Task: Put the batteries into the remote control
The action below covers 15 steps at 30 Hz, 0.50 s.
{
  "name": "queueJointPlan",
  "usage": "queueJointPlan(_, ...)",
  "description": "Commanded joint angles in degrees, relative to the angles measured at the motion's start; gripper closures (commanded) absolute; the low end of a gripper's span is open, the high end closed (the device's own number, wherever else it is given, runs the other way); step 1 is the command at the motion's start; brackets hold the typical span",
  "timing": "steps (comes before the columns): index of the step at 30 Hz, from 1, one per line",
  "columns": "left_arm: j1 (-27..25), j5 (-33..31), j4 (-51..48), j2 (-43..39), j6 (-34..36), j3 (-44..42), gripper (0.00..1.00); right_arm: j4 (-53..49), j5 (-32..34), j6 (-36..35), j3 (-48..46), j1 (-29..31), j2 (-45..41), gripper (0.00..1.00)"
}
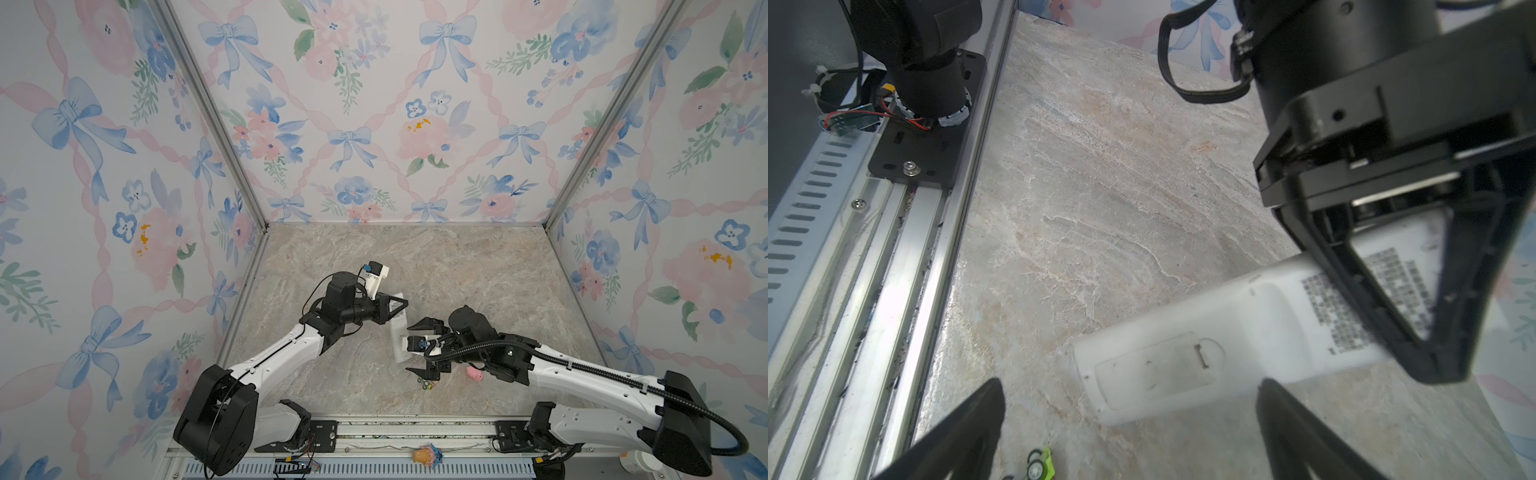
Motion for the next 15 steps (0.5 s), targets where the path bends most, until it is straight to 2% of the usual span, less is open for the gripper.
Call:
queueJointPlan(1,0.38,1.28,0.31,0.4,-3.05,1.59,1.0,1.27,-1.82,-0.45,1.58,0.49,0.65,0.06)
queueJointPlan(2,0.43,1.5,0.21,0.72,-3.49,3.53,1.0,1.36,-1.79,-0.48,1.54,0.57,0.76,0.06)
queueJointPlan(15,1.17,2.54,-0.01,1.65,-5.89,3.41,1.0,1.52,-0.33,-1.54,2.31,0.93,2.47,0.08)
